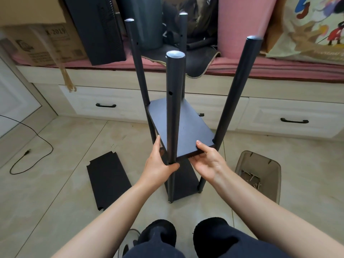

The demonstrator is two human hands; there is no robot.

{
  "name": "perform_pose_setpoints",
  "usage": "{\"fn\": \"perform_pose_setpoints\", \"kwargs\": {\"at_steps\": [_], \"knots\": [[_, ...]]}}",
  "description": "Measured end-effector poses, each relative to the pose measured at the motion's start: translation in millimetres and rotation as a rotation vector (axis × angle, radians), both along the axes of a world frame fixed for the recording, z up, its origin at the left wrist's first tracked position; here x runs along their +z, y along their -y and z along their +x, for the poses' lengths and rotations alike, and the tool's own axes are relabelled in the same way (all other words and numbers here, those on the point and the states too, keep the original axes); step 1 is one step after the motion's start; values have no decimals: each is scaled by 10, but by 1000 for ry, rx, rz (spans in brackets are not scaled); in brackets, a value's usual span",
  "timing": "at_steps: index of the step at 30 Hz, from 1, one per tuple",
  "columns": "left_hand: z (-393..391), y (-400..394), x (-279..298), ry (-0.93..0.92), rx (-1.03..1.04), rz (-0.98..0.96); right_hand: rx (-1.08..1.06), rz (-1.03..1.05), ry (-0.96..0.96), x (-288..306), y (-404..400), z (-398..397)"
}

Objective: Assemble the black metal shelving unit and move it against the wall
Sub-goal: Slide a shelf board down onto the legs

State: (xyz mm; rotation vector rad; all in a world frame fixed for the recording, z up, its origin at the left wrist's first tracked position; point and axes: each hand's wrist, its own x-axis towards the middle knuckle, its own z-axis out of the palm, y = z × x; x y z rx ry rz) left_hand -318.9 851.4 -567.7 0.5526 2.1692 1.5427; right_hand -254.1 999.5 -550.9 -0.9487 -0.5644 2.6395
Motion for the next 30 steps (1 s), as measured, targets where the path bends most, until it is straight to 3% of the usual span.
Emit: {"fn": "perform_pose_setpoints", "kwargs": {"at_steps": [5,9,18,22,26,30], "knots": [[7,-135,26,-64,-1,52,27,34,22,-12,-18,48],[15,-187,-24,-130,11,69,99,175,83,-47,-89,105],[-15,-105,-15,-64,3,114,690,615,342,4,-700,396],[-42,-80,-11,-51,4,115,618,879,437,56,-1019,483],[-101,-49,-21,-60,1,104,450,830,396,98,-1141,378],[-202,11,-38,-75,-23,75,496,776,330,151,-1023,119]]}}
